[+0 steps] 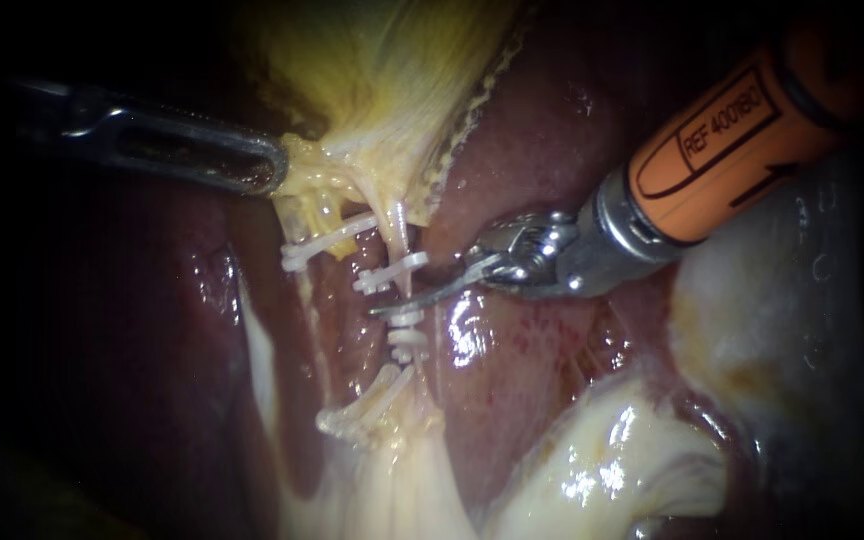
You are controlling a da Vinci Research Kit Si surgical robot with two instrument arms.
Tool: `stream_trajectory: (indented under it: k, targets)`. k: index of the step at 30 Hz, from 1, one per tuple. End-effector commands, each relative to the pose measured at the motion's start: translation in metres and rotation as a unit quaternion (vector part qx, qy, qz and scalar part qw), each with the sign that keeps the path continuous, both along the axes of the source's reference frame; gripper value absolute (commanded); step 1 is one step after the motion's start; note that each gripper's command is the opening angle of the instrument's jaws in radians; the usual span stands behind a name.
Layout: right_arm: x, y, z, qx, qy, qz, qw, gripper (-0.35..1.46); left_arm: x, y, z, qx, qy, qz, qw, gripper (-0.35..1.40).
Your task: Go to the cutting position right tube
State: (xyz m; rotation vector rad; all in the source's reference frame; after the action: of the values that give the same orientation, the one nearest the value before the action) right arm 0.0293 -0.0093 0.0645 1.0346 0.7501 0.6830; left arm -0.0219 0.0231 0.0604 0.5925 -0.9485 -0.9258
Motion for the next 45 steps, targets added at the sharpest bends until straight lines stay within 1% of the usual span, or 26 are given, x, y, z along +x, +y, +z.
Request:
stream_trajectory:
  k: [1,3,5,11,16,21,25,31,33,37,45]
  targets:
    - [0.0002,-0.0002,0.0002,0.0,0.007,0.004,1.0,1.33,0.0,0.0,0.0,0.0,0.0,0.0,1.0,-0.35]
    - [0.0006,-0.0004,0.0004,0.004,0.015,0.01,0.9998,1.35,0.0,0.0,0.0,0.0,0.0,0.0,1.0,-0.35]
    - [0.0011,-0.0006,0.0007,0.008,0.029,0.018,0.9994,1.38,0.0,0.0,0.0,0.0,0.0,0.0,1.0,-0.35]
    - [0.0025,-0.0006,0.0007,0.019,0.065,0.039,0.9969,1.41,0.0,0.0,0.0,0.0,0.0,0.0,1.0,-0.35]
    - [0.0028,-0.0008,0.0003,0.021,0.072,0.042,0.9963,1.43,0.0,0.0,0.0,0.0,0.0,0.0,1.0,-0.35]
    - [0.0031,-0.0008,-0.0007,0.029,0.092,0.051,0.9941,1.43,0.0,0.0001,0.0,0.0,0.001,-0.001,1.0,-0.35]
    - [0.0033,-0.0005,-0.0022,0.037,0.107,0.059,0.9918,1.43,0.0001,0.0002,0.0,0.0,0.0,-0.001,1.0,-0.35]
    - [0.0034,0.0,-0.0041,0.048,0.133,0.07,0.9875,1.43,0.0003,0.0003,0.0001,-0.001,0.001,-0.001,1.0,-0.35]
    - [0.0034,0.0001,-0.0045,0.053,0.144,0.071,0.9856,1.43,0.0003,0.0003,0.0001,-0.001,0.001,-0.001,1.0,-0.35]
    - [0.0034,0.0003,-0.0051,0.056,0.148,0.068,0.985,1.43,0.0003,0.0003,0.0001,-0.001,0.002,-0.003,1.0,-0.35]
    - [0.0034,0.0003,-0.005,0.056,0.148,0.068,0.985,1.41,0.0003,0.0003,0.0001,-0.001,0.002,-0.002,1.0,-0.35]
